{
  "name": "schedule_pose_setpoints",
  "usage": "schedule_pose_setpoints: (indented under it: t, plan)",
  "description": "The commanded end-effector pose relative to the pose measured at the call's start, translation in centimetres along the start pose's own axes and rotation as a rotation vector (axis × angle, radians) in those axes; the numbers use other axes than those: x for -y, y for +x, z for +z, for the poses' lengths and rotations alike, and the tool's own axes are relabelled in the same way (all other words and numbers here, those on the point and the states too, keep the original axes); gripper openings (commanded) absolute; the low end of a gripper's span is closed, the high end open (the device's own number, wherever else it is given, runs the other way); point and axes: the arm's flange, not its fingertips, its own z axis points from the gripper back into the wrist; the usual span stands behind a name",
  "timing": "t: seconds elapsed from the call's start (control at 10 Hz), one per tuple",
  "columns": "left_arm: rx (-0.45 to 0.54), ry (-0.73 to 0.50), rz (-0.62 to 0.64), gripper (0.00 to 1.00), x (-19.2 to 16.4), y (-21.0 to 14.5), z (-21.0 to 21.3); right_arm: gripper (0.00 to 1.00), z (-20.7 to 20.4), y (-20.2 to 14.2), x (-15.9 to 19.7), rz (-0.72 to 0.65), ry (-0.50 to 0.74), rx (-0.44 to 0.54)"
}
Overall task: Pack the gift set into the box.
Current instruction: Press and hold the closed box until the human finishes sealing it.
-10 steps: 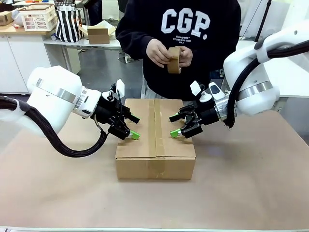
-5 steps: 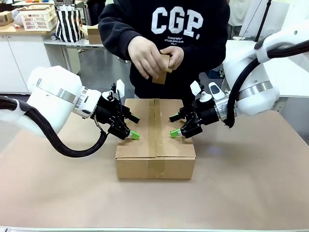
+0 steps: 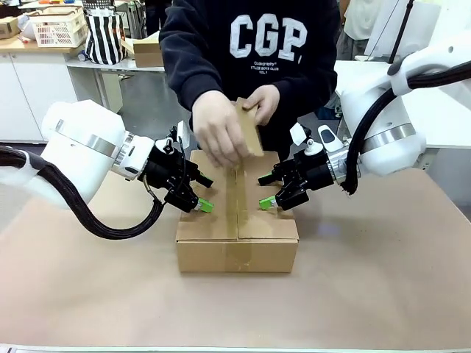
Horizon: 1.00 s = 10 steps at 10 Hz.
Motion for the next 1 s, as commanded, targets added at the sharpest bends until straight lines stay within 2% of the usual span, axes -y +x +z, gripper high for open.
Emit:
schedule_pose_setpoints:
  t: [0.0, 0.9]
  plan:
    - [0.006, -0.006, -0.007, 1.0, 0.09, -0.3, -0.05, 1.0, -0.04, -0.15, 0.11, -0.004, -0.023, -0.011]
    - [0.006, -0.006, -0.007, 1.0, 0.09, -0.3, -0.05, 1.0, -0.04, -0.15, 0.11, -0.004, -0.023, -0.011]
